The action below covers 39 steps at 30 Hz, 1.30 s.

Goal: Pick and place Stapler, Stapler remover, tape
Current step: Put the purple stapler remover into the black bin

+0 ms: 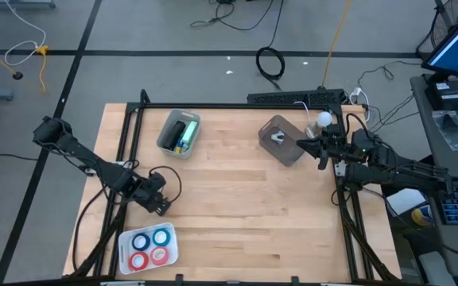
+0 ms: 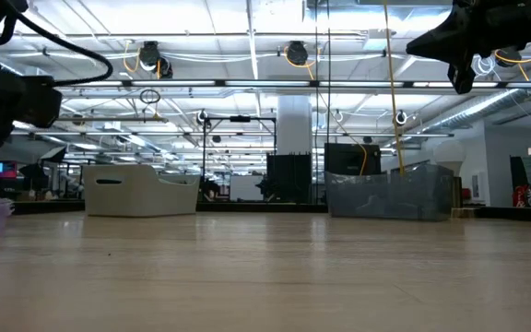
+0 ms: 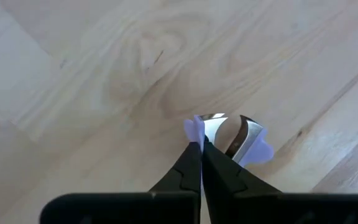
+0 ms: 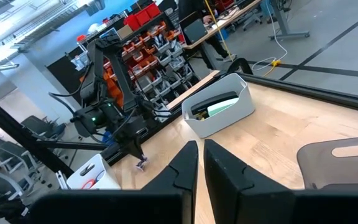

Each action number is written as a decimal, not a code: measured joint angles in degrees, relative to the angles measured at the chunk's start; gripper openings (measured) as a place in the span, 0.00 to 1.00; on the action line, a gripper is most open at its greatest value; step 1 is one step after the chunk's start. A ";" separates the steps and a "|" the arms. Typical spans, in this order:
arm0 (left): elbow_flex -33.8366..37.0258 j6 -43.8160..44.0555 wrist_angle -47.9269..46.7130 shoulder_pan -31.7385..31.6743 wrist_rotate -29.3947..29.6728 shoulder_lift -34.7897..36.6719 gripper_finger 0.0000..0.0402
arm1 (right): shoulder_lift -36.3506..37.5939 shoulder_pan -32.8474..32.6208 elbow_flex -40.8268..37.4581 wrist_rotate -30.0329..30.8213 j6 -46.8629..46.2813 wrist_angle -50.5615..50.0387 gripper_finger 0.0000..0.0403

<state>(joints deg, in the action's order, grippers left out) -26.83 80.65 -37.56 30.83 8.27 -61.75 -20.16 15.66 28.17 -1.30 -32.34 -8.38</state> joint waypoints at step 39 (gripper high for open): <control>-0.81 -31.02 74.58 -24.80 5.27 0.06 0.00 | -35.17 -8.03 0.00 -18.26 3.02 47.96 0.12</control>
<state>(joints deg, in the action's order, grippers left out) -27.64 49.63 37.02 6.03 13.54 -61.69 -55.33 7.63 28.16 -19.56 -29.32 39.57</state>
